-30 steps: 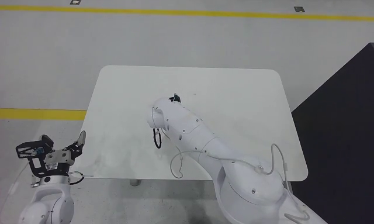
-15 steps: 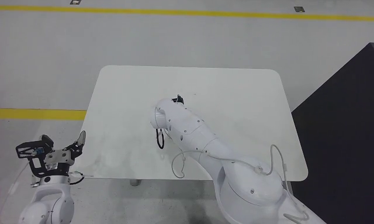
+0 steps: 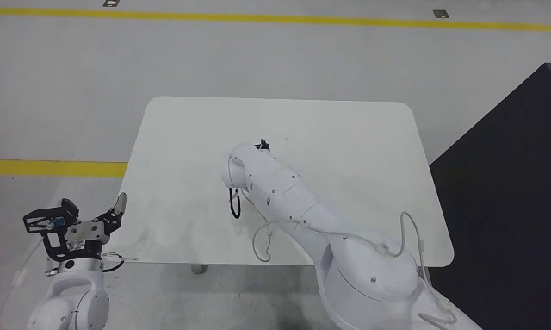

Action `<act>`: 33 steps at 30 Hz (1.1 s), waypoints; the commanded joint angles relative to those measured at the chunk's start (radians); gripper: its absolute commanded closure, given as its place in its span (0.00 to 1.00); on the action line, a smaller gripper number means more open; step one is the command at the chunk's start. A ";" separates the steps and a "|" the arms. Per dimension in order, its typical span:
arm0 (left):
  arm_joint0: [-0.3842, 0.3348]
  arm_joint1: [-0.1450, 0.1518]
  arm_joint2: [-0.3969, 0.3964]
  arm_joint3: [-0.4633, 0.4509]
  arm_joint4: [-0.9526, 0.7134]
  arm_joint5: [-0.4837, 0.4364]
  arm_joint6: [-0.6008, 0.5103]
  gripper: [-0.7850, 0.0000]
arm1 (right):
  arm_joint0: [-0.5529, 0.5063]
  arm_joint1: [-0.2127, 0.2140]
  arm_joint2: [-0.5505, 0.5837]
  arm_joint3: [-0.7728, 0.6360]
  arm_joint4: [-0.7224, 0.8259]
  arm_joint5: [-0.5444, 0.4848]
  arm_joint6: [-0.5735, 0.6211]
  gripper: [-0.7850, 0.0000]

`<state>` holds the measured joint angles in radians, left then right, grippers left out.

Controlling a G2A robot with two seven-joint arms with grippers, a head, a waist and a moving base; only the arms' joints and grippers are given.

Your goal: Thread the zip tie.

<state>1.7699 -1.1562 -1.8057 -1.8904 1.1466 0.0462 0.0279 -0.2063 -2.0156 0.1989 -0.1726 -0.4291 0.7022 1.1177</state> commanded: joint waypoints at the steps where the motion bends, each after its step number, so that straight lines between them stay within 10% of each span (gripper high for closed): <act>1: 0.000 0.000 0.000 0.000 0.000 0.000 0.000 0.00 | -0.002 0.001 0.002 0.004 0.003 -0.003 0.003 0.75; 16: 0.000 0.000 0.000 0.000 0.000 0.000 0.000 0.00 | -0.011 0.004 0.019 0.029 -0.005 -0.025 -0.013 0.78; 18: 0.000 0.000 0.000 0.000 0.000 0.000 0.000 0.00 | -0.012 0.005 0.021 0.029 -0.007 -0.030 -0.016 1.00; 33: 0.000 0.000 0.000 0.000 0.000 0.000 0.000 0.00 | -0.009 0.003 0.034 0.011 -0.026 -0.024 -0.033 1.00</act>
<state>1.7699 -1.1562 -1.8057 -1.8904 1.1466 0.0462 0.0279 -0.2138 -2.0113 0.2360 -0.1560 -0.4483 0.6716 1.0813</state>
